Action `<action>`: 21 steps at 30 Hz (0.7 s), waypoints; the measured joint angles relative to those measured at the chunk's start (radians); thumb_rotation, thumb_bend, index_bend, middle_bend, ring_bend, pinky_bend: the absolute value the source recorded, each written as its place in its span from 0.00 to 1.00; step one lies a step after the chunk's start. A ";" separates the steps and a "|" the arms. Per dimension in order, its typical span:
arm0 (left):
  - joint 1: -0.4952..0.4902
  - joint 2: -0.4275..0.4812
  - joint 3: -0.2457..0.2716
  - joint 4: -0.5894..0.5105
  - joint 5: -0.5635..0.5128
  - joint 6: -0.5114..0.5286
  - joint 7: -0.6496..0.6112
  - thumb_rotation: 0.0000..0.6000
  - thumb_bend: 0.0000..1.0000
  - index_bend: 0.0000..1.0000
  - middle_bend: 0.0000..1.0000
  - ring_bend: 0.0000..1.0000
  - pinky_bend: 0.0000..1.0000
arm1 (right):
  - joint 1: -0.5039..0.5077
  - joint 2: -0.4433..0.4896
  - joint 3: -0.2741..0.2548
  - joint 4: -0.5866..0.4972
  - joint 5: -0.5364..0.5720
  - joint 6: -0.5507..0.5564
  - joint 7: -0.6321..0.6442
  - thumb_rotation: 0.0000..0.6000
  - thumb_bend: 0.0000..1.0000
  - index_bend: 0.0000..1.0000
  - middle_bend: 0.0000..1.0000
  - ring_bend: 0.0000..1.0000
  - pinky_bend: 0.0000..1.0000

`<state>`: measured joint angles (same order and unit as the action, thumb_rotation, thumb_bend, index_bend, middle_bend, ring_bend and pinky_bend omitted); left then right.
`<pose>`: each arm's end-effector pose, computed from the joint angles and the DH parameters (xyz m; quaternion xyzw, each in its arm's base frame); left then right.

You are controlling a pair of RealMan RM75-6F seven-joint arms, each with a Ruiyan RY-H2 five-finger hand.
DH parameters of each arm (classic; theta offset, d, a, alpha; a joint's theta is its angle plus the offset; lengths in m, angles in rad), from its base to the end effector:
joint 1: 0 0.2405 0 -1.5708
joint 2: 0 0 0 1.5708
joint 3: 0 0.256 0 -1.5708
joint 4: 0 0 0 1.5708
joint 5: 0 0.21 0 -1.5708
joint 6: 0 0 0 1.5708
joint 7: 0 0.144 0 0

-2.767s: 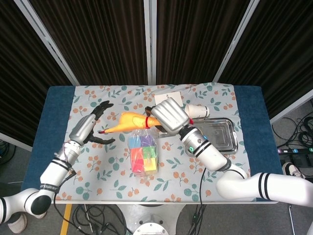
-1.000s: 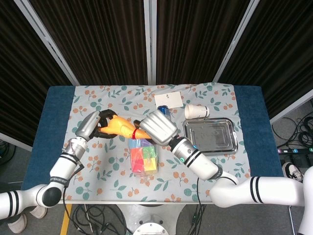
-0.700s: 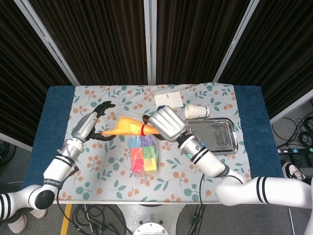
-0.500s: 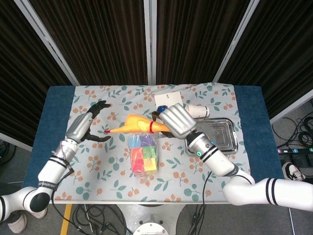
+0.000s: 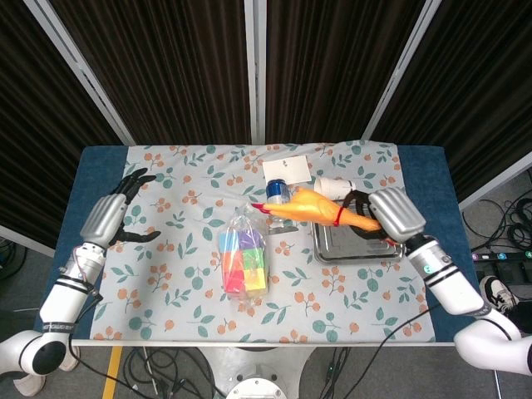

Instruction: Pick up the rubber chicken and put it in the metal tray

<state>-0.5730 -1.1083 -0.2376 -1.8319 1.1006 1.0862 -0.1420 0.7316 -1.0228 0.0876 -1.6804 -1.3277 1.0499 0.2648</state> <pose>-0.1777 0.3252 0.1258 -0.5749 -0.5172 -0.4925 0.3992 -0.1701 -0.3483 0.1416 0.6937 -0.4092 0.4556 0.3791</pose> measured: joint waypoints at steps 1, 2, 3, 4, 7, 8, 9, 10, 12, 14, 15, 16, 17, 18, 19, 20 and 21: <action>0.003 0.000 -0.001 0.007 0.000 -0.001 -0.008 1.00 0.16 0.17 0.12 0.07 0.19 | -0.017 -0.005 -0.013 0.034 -0.016 0.001 0.046 1.00 0.52 0.82 0.71 0.70 0.93; 0.005 0.001 -0.003 0.014 -0.001 -0.002 -0.014 1.00 0.16 0.17 0.12 0.07 0.19 | -0.033 -0.012 -0.026 0.071 -0.031 0.001 0.092 1.00 0.52 0.82 0.71 0.70 0.92; 0.007 0.002 -0.005 0.021 -0.004 -0.005 -0.021 1.00 0.16 0.17 0.12 0.07 0.19 | -0.051 -0.025 -0.042 0.123 -0.050 -0.002 0.152 1.00 0.52 0.82 0.71 0.69 0.91; 0.008 0.002 -0.008 0.024 -0.007 -0.007 -0.026 1.00 0.16 0.17 0.12 0.07 0.19 | -0.063 -0.038 -0.054 0.163 -0.064 -0.004 0.195 1.00 0.52 0.81 0.71 0.68 0.91; 0.009 0.004 -0.014 0.029 -0.022 -0.022 -0.040 1.00 0.16 0.17 0.12 0.07 0.19 | -0.099 -0.099 -0.089 0.300 -0.111 -0.008 0.321 1.00 0.52 0.81 0.71 0.68 0.90; 0.009 0.005 -0.015 0.030 -0.026 -0.028 -0.042 1.00 0.16 0.17 0.12 0.07 0.19 | -0.108 -0.121 -0.099 0.340 -0.125 -0.009 0.354 1.00 0.52 0.81 0.71 0.68 0.90; 0.009 0.006 -0.016 0.032 -0.030 -0.034 -0.041 1.00 0.16 0.17 0.12 0.07 0.19 | -0.119 -0.152 -0.110 0.392 -0.144 -0.009 0.394 1.00 0.52 0.81 0.71 0.67 0.89; 0.008 0.007 -0.016 0.033 -0.033 -0.037 -0.039 1.00 0.16 0.17 0.12 0.07 0.19 | -0.126 -0.176 -0.118 0.429 -0.157 -0.008 0.422 1.00 0.52 0.81 0.71 0.67 0.89; 0.007 0.006 -0.016 0.036 -0.041 -0.044 -0.032 1.00 0.16 0.17 0.12 0.07 0.19 | -0.139 -0.232 -0.132 0.513 -0.186 -0.006 0.478 1.00 0.51 0.80 0.71 0.66 0.88; 0.004 0.006 -0.016 0.037 -0.051 -0.052 -0.028 1.00 0.16 0.17 0.12 0.07 0.19 | -0.146 -0.279 -0.140 0.581 -0.206 -0.003 0.518 1.00 0.48 0.80 0.71 0.66 0.87; 0.003 0.005 -0.017 0.038 -0.057 -0.058 -0.026 1.00 0.16 0.17 0.12 0.07 0.19 | -0.148 -0.309 -0.143 0.625 -0.217 -0.001 0.543 1.00 0.47 0.80 0.71 0.65 0.87; 0.002 0.005 -0.017 0.038 -0.061 -0.062 -0.024 1.00 0.16 0.17 0.12 0.07 0.19 | -0.149 -0.331 -0.145 0.657 -0.225 0.000 0.561 1.00 0.45 0.79 0.71 0.65 0.86; 0.001 0.005 -0.017 0.037 -0.064 -0.065 -0.022 1.00 0.16 0.17 0.12 0.07 0.19 | -0.150 -0.352 -0.146 0.688 -0.231 0.001 0.579 1.00 0.43 0.79 0.71 0.64 0.86; 0.001 0.005 -0.017 0.036 -0.066 -0.067 -0.018 1.00 0.16 0.17 0.12 0.07 0.19 | -0.149 -0.377 -0.147 0.729 -0.239 0.001 0.599 1.00 0.41 0.78 0.70 0.63 0.84; 0.001 0.005 -0.017 0.035 -0.068 -0.067 -0.015 1.00 0.16 0.17 0.12 0.07 0.19 | -0.147 -0.395 -0.147 0.759 -0.244 0.000 0.610 1.00 0.38 0.77 0.69 0.61 0.82; 0.001 0.006 -0.016 0.033 -0.069 -0.068 -0.011 1.00 0.16 0.17 0.12 0.07 0.19 | -0.146 -0.412 -0.148 0.790 -0.250 -0.001 0.618 1.00 0.34 0.75 0.68 0.59 0.79; 0.002 0.006 -0.017 0.031 -0.073 -0.068 -0.010 1.00 0.15 0.17 0.12 0.07 0.19 | -0.143 -0.434 -0.149 0.831 -0.257 -0.003 0.626 1.00 0.30 0.73 0.67 0.58 0.77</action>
<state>-0.5713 -1.1020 -0.2542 -1.8011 1.0275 1.0181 -0.1516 0.5889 -1.4569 -0.0618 -0.8498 -1.5842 1.0472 0.8906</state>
